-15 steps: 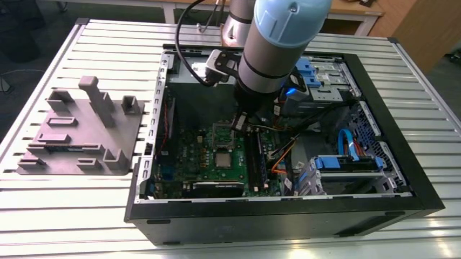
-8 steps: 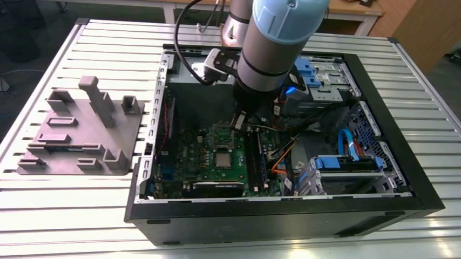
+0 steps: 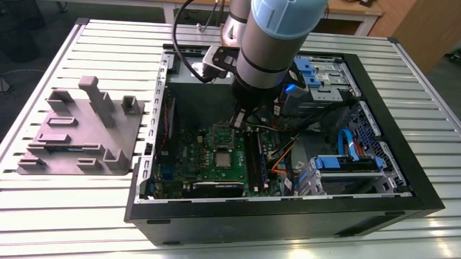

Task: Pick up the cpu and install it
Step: 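Close the cpu cover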

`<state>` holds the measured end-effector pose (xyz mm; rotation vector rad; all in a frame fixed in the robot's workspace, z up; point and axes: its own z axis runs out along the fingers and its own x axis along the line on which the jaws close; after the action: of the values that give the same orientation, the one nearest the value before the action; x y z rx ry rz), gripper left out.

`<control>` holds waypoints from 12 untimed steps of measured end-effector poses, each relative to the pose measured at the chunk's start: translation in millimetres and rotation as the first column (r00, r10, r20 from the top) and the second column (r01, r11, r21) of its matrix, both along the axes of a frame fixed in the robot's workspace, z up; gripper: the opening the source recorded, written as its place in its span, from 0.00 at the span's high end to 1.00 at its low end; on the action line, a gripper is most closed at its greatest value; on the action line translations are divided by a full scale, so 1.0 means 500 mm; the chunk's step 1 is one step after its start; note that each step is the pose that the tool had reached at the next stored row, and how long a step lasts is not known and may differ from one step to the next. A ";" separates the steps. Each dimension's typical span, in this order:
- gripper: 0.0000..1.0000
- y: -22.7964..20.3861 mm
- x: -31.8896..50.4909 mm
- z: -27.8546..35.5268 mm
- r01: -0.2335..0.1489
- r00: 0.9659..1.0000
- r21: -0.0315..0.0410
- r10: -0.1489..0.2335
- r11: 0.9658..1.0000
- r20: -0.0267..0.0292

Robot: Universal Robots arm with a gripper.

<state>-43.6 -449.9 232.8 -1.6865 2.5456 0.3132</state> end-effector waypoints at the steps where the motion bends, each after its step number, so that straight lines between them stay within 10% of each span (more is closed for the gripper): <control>1: 0.90 0.0000 -0.001 0.002 0.000 1.000 0.000 0.000 1.000 0.000; 12: 0.90 0.0000 -0.007 0.013 -0.001 1.000 0.000 0.001 1.000 0.000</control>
<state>-47.2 -449.8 239.6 -1.6873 2.5449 0.3134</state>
